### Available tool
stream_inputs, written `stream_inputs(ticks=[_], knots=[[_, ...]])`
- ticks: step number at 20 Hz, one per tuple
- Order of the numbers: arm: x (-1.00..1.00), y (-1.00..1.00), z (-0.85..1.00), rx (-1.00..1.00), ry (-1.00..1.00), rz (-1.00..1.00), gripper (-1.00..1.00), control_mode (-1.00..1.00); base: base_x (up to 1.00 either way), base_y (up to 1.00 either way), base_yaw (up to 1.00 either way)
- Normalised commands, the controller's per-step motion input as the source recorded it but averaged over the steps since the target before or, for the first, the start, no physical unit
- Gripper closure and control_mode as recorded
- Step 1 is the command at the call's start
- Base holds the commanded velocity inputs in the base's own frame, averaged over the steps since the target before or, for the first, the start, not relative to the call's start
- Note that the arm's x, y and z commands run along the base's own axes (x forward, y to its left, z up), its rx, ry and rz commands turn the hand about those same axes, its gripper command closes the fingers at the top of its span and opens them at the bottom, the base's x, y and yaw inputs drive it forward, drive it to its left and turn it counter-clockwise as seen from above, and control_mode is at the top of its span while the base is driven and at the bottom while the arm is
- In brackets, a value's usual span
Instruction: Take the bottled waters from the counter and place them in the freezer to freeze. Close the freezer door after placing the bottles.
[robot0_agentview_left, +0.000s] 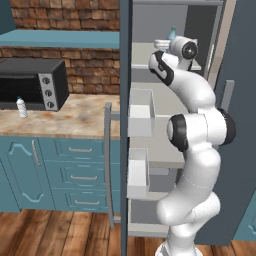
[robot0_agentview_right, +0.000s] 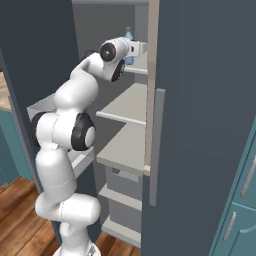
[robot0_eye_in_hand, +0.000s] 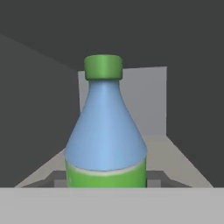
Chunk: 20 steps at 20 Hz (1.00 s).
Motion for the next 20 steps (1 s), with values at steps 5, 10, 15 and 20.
stream_inputs(ticks=[5,10,15,20], knots=[[0.37,-0.22,-0.26,0.00,-0.14,0.00,1.00,-1.00,0.00,0.00,0.00],[0.27,-0.18,-0.18,0.00,-0.04,0.00,1.00,-1.00,0.00,0.00,0.00],[0.33,-0.16,-0.13,0.00,0.00,0.00,1.00,-1.00,0.00,0.00,0.00],[0.35,-0.01,-0.08,-0.03,0.02,0.00,1.00,-1.00,0.00,0.00,0.00]])
